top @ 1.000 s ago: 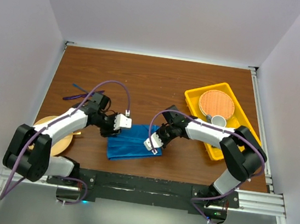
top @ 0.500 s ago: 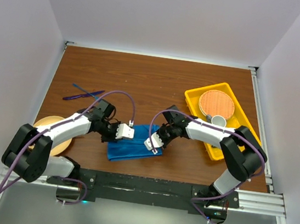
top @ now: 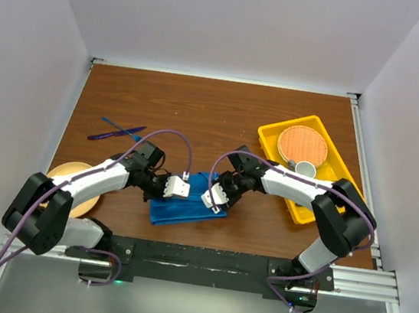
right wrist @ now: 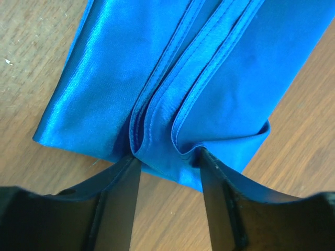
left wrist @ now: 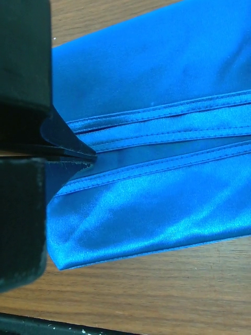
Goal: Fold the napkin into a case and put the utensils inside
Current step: Fold the lower triangle-folded napkin at the center of the board.
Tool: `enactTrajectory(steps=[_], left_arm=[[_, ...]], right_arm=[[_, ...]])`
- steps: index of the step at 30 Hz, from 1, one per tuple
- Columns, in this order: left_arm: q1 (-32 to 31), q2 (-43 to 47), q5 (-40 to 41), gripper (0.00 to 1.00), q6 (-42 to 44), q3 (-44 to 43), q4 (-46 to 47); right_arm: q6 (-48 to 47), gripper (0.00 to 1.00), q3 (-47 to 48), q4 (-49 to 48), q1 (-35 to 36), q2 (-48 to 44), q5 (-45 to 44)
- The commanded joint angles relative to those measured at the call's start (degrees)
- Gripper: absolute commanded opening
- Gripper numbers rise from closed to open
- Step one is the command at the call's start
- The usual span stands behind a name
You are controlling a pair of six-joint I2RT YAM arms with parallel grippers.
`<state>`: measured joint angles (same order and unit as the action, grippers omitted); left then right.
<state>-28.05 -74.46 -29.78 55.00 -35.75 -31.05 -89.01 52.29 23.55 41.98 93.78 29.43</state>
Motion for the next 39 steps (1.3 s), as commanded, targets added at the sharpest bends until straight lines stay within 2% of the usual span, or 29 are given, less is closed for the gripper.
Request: enactTrajectory(steps=[1,7,8,14,17,20,21,22,24,25,31,39], left_arm=[[-0.5,1.2,-1.7,0.00,-1.2,-1.0,-0.2],[-0.7,1.3,-1.8,0.00,-2.3,-1.0,-0.1],[-0.7,1.4,-1.8,0.00,-2.6,-1.0,0.1],[-0.7,1.4,-2.2,0.00,-5.6,-2.2,0.7],[-0.7,1.9,-2.0,0.00,-7.4,-3.2,1.2],[-0.7,3.3,-1.4,0.11,-10.0,-3.9,2.6],[-0.7,4.0,-1.2,0.19,-10.6,-4.0,3.1],[-0.7,5.1,-0.8,0.22,-11.8,-4.0,4.5],[-0.7,5.9,0.8,0.30,-13.0,-3.5,7.2],[-0.7,5.8,1.3,0.32,-13.4,-3.1,8.0],[-1.0,2.0,2.2,0.38,-11.9,-3.5,9.5],[-3.8,0.1,4.5,0.42,-12.2,-1.4,12.4]], right_arm=[[2.3,0.59,1.8,2.5,-0.1,-3.3,-0.5],[5.3,0.71,1.5,3.3,-0.7,-5.4,-0.6],[6.4,0.78,1.4,3.2,-0.6,-5.7,-0.5],[13.1,0.79,1.8,4.1,-1.3,-8.0,0.1],[18.6,0.74,2.8,4.7,-2.2,-9.6,1.5],[25.2,0.63,3.7,4.7,-3.5,-11.1,2.7],[26.4,0.59,3.6,4.7,-3.6,-11.3,2.8],[28.5,0.51,3.4,4.2,-3.8,-11.7,2.9],[29.6,0.43,2.2,3.9,-3.7,-13.0,3.5],[29.9,0.33,1.7,3.6,-3.7,-13.4,3.9],[28.2,0.15,-2.3,2.8,-3.6,-16.3,7.2],[22.3,0.10,-8.5,1.0,-0.1,-17.6,7.6]])
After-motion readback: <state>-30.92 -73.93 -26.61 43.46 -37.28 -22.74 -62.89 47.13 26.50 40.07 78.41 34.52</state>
